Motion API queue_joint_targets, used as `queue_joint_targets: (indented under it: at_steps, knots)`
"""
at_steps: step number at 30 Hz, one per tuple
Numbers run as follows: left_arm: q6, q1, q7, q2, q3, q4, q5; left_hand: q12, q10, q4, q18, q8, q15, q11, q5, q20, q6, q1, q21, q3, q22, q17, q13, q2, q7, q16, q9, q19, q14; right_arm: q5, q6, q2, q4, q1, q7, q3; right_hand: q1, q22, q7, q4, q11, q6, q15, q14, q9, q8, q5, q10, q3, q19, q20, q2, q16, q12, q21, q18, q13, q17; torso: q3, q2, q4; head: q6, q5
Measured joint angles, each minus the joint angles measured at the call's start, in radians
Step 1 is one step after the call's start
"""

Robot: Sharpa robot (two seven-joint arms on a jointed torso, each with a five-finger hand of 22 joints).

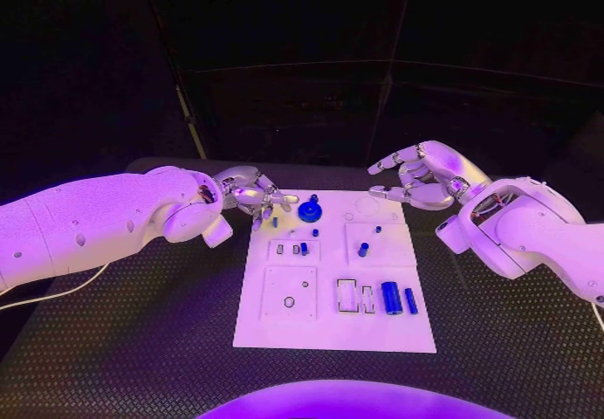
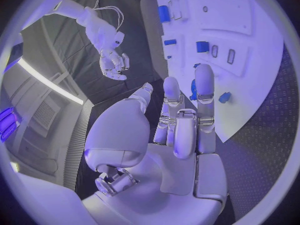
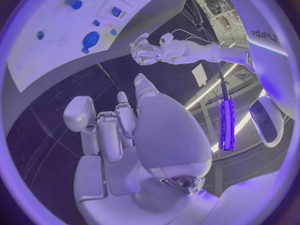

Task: Assemble the parts on the task board

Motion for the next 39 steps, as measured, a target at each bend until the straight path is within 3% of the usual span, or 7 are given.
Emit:
queue_joint_targets:
  at_steps: [4, 6, 9, 14, 16, 25, 39]
  knots:
    - [0.020, 0.003, -0.114, 0.038, 0.000, -0.003, -0.114, 0.276, 0.012, 0.073, -0.027, 0.065, -0.008, -0.012, -0.010, -0.008, -0.010, -0.007, 0.186, -0.096, 0.233, 0.004, 0.294, 0.012, -0.010, 0.063, 0.069, 0.034, 0.000, 0.029, 0.005, 0.001, -0.026, 0.003, 0.000, 0.000, -0.003, -0.001, 0.000, 0.000, 0.000, 0.000, -0.002, 0.002, 0.000, 0.000, 0.000, 0.000, 0.000, 0.000, 0.000, 0.003, -0.004, 0.000, 0.000, 0.000, 0.000, 0.000, 0.0018, -0.007, 0.0019, -0.003, 0.000]
    - [0.029, 0.005, -0.159, 0.058, -0.003, -0.007, -0.160, 0.337, 0.014, 0.095, -0.027, 0.084, -0.009, -0.014, -0.015, -0.007, -0.021, 0.001, 0.240, -0.118, 0.309, 0.004, 0.363, 0.020, -0.012, 0.076, 0.090, 0.047, 0.001, 0.041, 0.006, 0.004, -0.038, 0.004, 0.000, 0.000, -0.004, -0.001, 0.000, 0.000, 0.000, 0.000, -0.004, 0.004, 0.000, 0.000, 0.002, 0.000, 0.000, 0.000, 0.000, 0.004, -0.004, 0.000, 0.000, 0.000, 0.000, 0.000, 0.0030, -0.010, 0.0038, -0.005, 0.000]
    - [0.043, 0.015, -0.220, 0.090, -0.022, -0.021, -0.220, 0.383, 0.017, 0.123, -0.042, 0.107, -0.009, -0.017, -0.015, -0.008, -0.030, 0.006, 0.292, -0.146, 0.382, 0.004, 0.417, 0.026, -0.011, 0.083, 0.116, 0.055, 0.001, 0.053, 0.008, 0.014, -0.050, 0.005, -0.002, 0.000, -0.004, -0.005, 0.000, -0.002, 0.000, 0.000, -0.004, 0.004, 0.000, 0.000, 0.005, 0.000, -0.002, -0.003, -0.003, 0.004, -0.004, 0.000, -0.003, 0.000, -0.001, 0.000, 0.0042, -0.014, 0.0062, -0.008, 0.001]
    - [0.063, 0.030, -0.280, 0.135, -0.051, -0.045, -0.279, 0.402, 0.017, 0.143, -0.042, 0.130, -0.009, -0.017, -0.015, -0.008, -0.050, 0.009, 0.330, -0.185, 0.435, 0.004, 0.443, 0.051, -0.011, 0.083, 0.147, 0.060, 0.001, 0.063, 0.011, 0.025, -0.063, 0.005, -0.007, 0.000, -0.004, -0.012, 0.000, -0.003, 0.000, 0.000, -0.004, 0.004, -0.001, 0.000, 0.005, 0.000, -0.003, -0.003, -0.003, 0.004, -0.009, 0.000, -0.005, 0.000, -0.002, 0.000, 0.0048, -0.017, 0.0078, -0.010, 0.001]
    - [0.072, 0.034, -0.300, 0.158, -0.060, -0.056, -0.298, 0.402, 0.011, 0.143, -0.058, 0.134, -0.009, -0.019, -0.015, -0.008, -0.059, 0.010, 0.353, -0.192, 0.473, 0.004, 0.443, 0.052, -0.011, 0.083, 0.155, 0.077, 0.001, 0.066, 0.011, 0.029, -0.068, 0.006, -0.011, 0.000, -0.004, -0.014, 0.000, 0.000, 0.000, 0.000, -0.004, 0.004, -0.002, 0.000, 0.010, 0.000, -0.006, -0.010, -0.002, 0.004, -0.009, 0.000, -0.007, 0.000, -0.002, 0.000, 0.0054, -0.017, 0.0081, -0.010, 0.003]
    - [0.129, 0.042, -0.349, 0.218, -0.083, -0.090, -0.339, 0.365, -0.036, 0.139, -0.067, 0.148, -0.009, -0.012, -0.015, -0.005, -0.090, 0.032, 0.413, -0.217, 0.571, 0.004, 0.396, 0.083, -0.003, 0.083, 0.185, 0.123, 0.001, 0.072, 0.012, 0.042, -0.080, 0.006, -0.031, 0.000, -0.012, -0.025, -0.004, -0.002, 0.000, 0.003, -0.004, 0.004, -0.005, 0.000, 0.030, 0.000, -0.012, -0.014, -0.007, 0.012, -0.015, 0.000, -0.013, 0.000, -0.005, 0.000, 0.0064, -0.017, 0.0080, -0.015, 0.008]
    - [0.187, 0.043, -0.375, 0.272, -0.092, -0.118, -0.355, 0.365, -0.036, 0.140, -0.074, 0.157, -0.008, -0.012, -0.015, -0.004, -0.097, 0.039, 0.432, -0.223, 0.609, 0.004, 0.401, 0.097, -0.004, 0.083, 0.198, 0.136, 0.001, 0.071, 0.017, 0.059, -0.094, 0.006, -0.050, 0.000, -0.012, -0.029, -0.004, -0.001, 0.000, 0.003, -0.003, 0.004, -0.006, 0.000, 0.035, 0.000, -0.012, -0.014, -0.007, 0.012, -0.015, -0.001, -0.014, 0.000, -0.005, 0.000, 0.0062, -0.016, 0.0064, -0.022, 0.006]
